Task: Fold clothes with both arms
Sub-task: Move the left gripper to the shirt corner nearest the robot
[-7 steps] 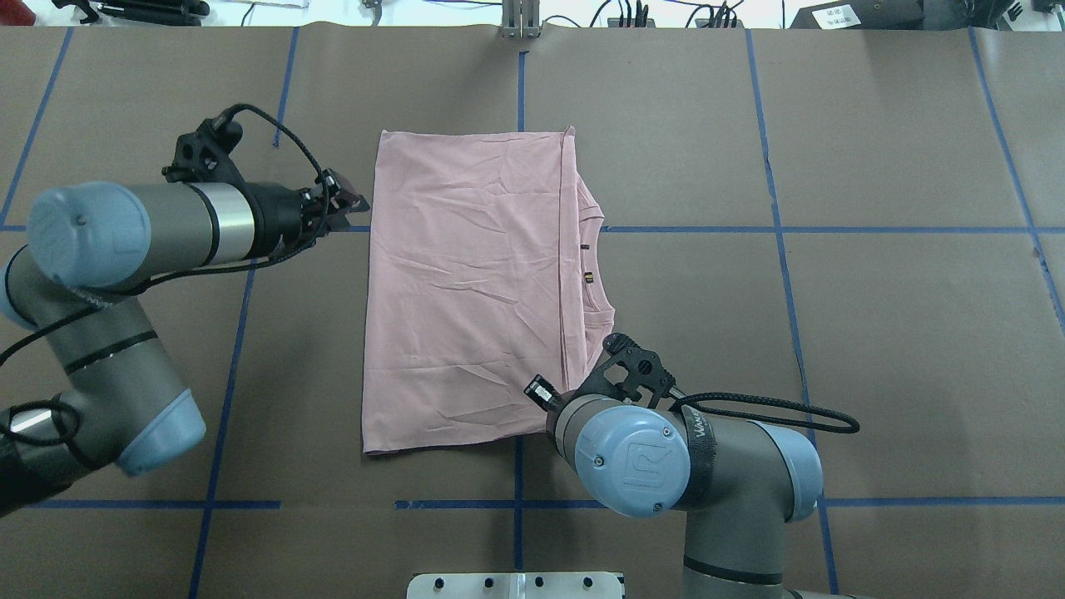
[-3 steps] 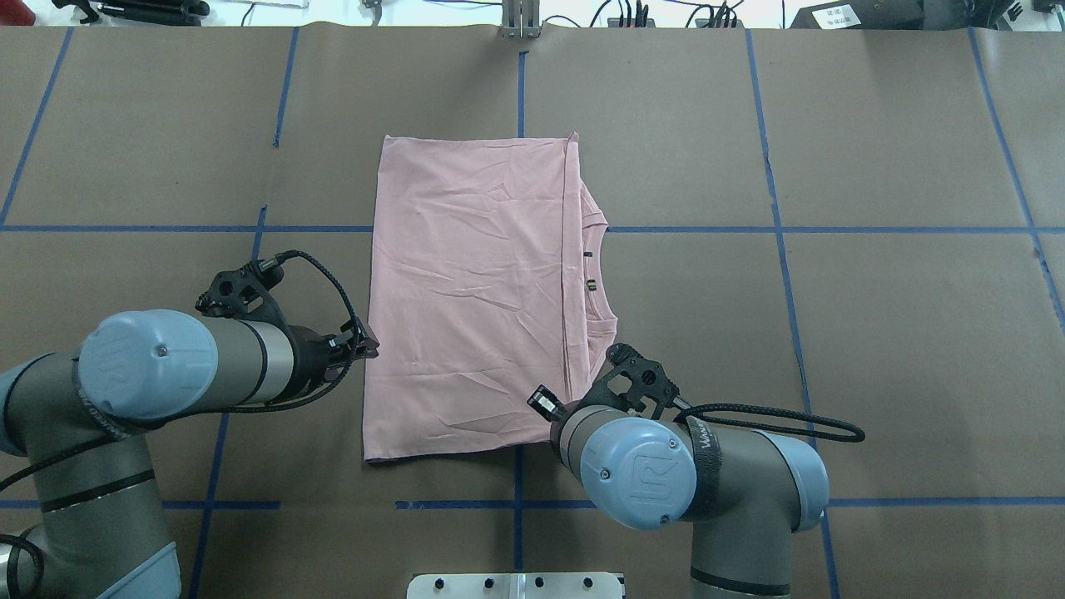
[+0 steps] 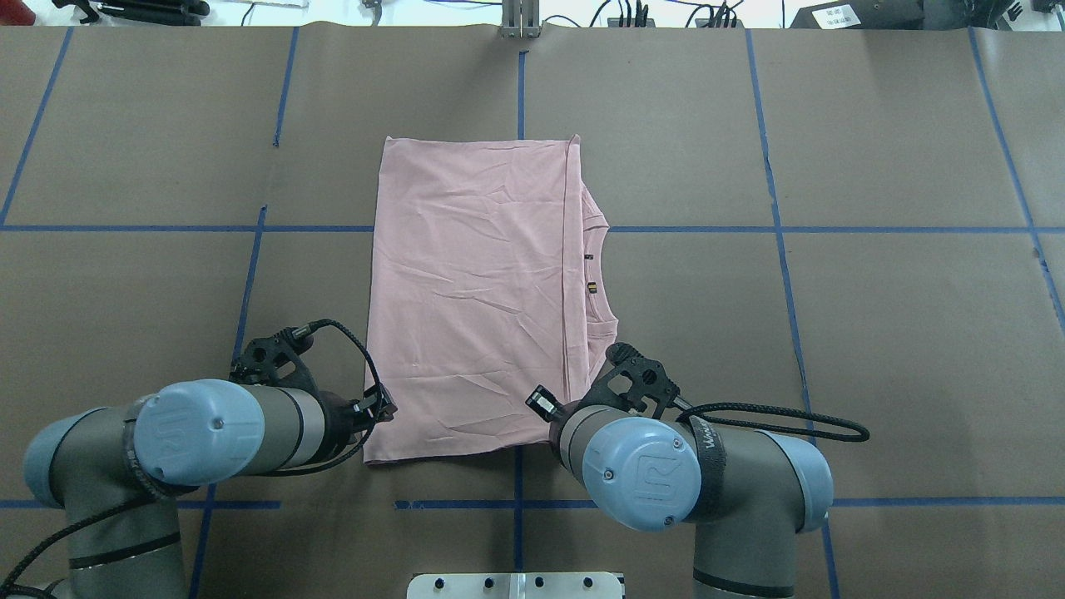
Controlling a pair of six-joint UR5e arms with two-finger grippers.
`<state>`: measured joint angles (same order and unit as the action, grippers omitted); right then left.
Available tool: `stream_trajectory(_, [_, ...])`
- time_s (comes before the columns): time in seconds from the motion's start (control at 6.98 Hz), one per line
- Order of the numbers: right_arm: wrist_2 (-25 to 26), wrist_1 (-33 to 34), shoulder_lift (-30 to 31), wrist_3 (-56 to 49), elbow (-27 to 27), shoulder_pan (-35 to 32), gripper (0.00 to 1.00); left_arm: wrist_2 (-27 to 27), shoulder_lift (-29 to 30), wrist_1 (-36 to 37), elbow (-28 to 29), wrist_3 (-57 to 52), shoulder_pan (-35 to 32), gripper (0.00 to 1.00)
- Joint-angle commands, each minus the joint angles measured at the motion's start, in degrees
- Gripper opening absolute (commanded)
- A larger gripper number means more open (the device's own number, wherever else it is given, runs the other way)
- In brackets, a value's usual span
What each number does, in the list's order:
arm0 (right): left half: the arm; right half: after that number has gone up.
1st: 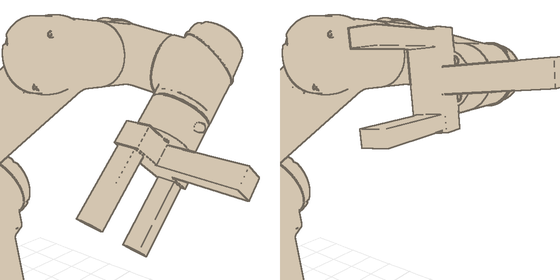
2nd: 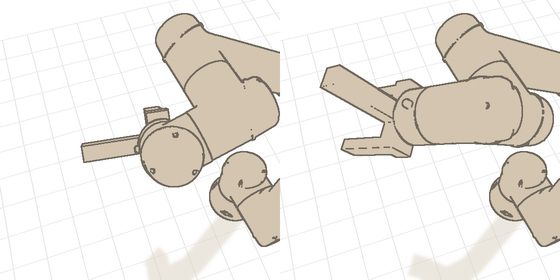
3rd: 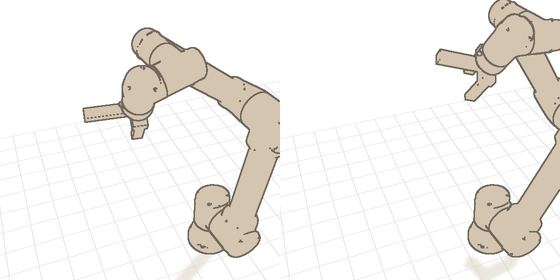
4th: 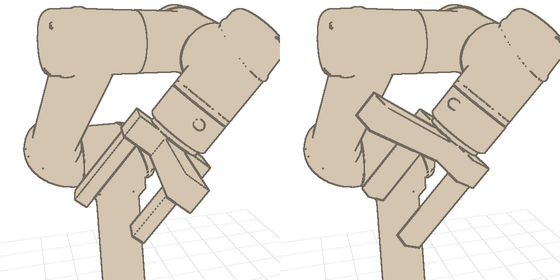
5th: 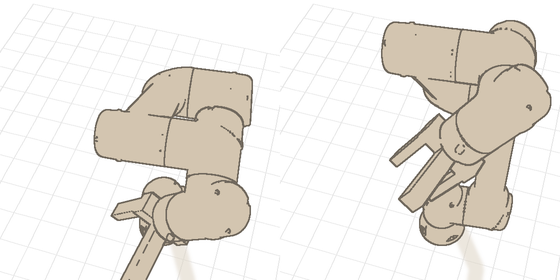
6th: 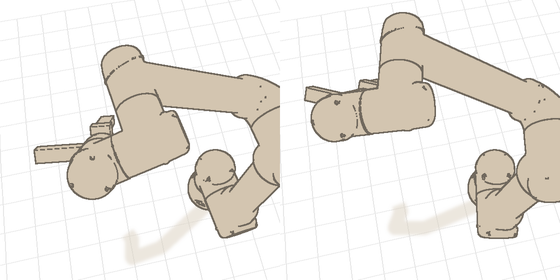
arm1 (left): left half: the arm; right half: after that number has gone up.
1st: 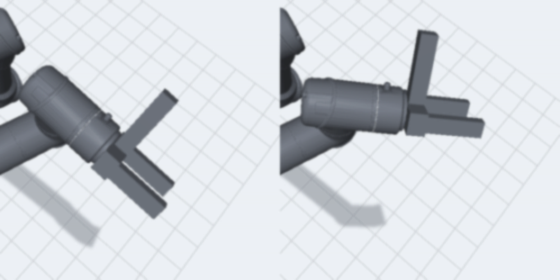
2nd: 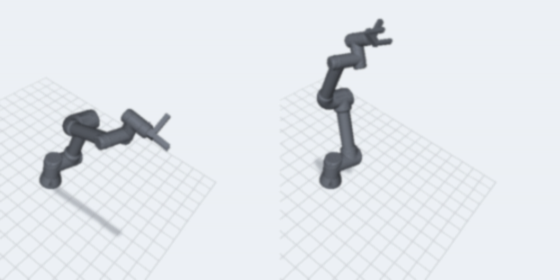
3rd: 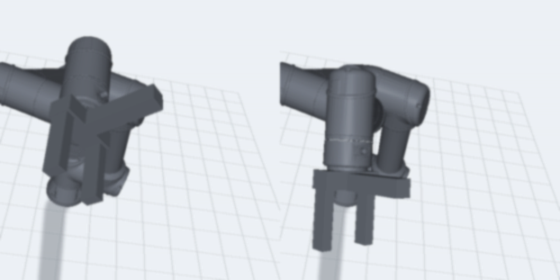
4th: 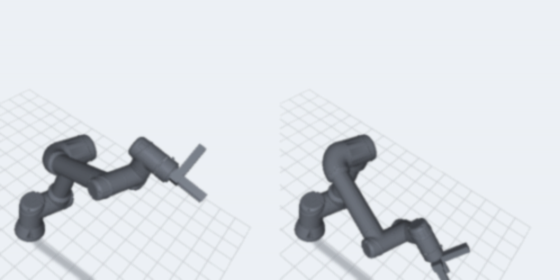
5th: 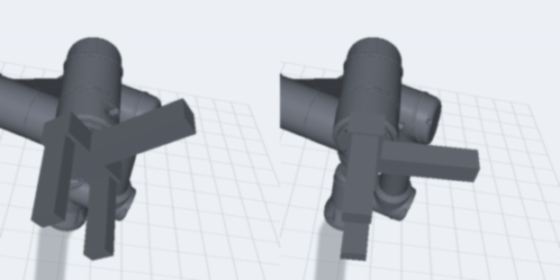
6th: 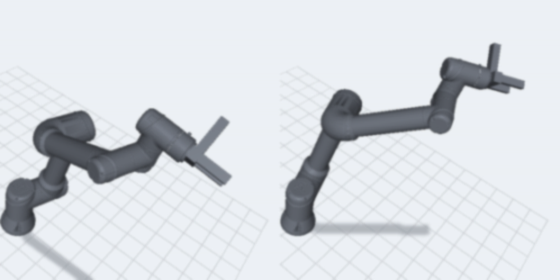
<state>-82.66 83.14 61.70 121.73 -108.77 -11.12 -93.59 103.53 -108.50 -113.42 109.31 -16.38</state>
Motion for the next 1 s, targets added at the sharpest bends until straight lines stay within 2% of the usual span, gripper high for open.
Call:
stream_trajectory(0.0, [0.0,0.0,0.0,0.0,-0.5,0.0,0.0,0.3,-0.3,0.1,1.3,0.4,2.0,0.59])
stream_trajectory(0.29, [0.0,0.0,0.0,-0.1,-0.5,0.0,0.0,1.7,-0.6,0.1,1.8,0.4,3.4,0.57])
stream_trajectory(0.43, [0.0,0.0,0.1,0.0,-0.5,0.0,0.0,1.8,-0.5,0.1,1.8,0.4,3.6,0.52])
stream_trajectory(0.57, [-0.1,0.0,0.0,-0.2,-0.6,0.0,0.0,1.8,-0.5,0.1,1.7,0.4,3.5,0.39])
stream_trajectory(0.72, [-0.1,0.0,0.1,-0.3,-1.1,-0.1,0.0,1.7,-0.6,0.1,1.1,0.5,3.5,0.0])
stream_trajectory(0.86, [-0.2,0.0,0.6,-0.3,-1.4,-0.1,0.0,1.7,-0.6,0.2,1.1,0.5,3.5,0.0])
